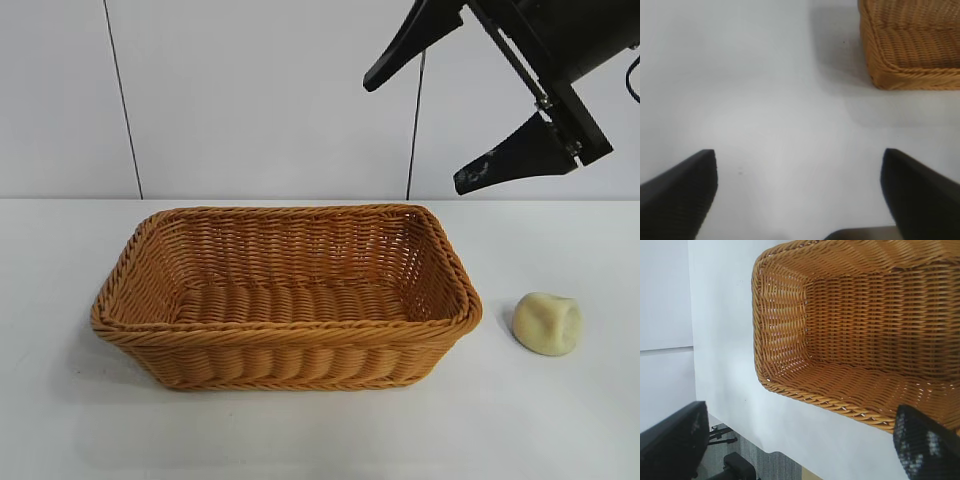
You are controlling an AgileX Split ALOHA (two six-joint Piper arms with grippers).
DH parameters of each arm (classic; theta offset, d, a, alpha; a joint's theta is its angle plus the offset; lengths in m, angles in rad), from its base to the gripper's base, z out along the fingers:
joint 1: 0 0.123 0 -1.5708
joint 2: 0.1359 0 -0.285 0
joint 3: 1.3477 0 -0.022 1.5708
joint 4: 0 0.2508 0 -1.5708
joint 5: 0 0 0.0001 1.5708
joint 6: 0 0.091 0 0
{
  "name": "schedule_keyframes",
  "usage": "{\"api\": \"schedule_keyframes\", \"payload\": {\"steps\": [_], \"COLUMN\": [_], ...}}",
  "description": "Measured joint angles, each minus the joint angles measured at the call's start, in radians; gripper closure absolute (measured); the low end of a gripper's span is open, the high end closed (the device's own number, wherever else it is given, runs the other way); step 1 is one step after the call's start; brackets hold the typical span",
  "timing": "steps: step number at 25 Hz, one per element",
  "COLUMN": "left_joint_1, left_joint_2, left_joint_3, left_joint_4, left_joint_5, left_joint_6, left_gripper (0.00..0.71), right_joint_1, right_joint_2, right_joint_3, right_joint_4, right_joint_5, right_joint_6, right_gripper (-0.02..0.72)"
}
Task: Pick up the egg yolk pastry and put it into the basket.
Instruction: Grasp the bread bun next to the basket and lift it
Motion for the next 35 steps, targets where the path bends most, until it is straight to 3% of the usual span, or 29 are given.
{"api": "schedule_keyframes", "payload": {"steps": [8, 13, 17, 23, 24, 27, 35], "left_joint_1": [0.0, 0.0, 0.0, 0.0, 0.0, 0.0, 0.0], "left_joint_2": [-0.156, -0.161, -0.161, -0.161, -0.161, -0.161, -0.161], "left_joint_3": [0.0, 0.0, 0.0, 0.0, 0.0, 0.0, 0.0], "left_joint_4": [-0.001, -0.002, -0.002, -0.002, -0.002, -0.002, -0.003], "left_joint_5": [-0.001, 0.0, 0.0, 0.0, 0.0, 0.0, 0.0], "left_joint_6": [0.0, 0.0, 0.0, 0.0, 0.0, 0.0, 0.0], "left_gripper": [0.056, 0.056, 0.056, 0.056, 0.056, 0.056, 0.056], "right_joint_1": [0.0, 0.0, 0.0, 0.0, -0.002, -0.03, -0.142], "right_joint_2": [0.0, 0.0, 0.0, 0.0, 0.0, 0.003, 0.087], "right_joint_3": [0.0, -0.02, -0.101, -0.201, -0.203, -0.204, -0.206], "right_joint_4": [-0.001, -0.049, -0.181, -0.574, -0.611, -0.662, -0.667], "right_joint_5": [0.0, 0.02, 0.043, 0.121, 0.136, 0.161, 0.157], "right_joint_6": [-0.001, -0.001, 0.031, 0.208, 0.221, 0.235, 0.236], "right_gripper": [0.01, 0.01, 0.01, 0.01, 0.01, 0.01, 0.01]}}
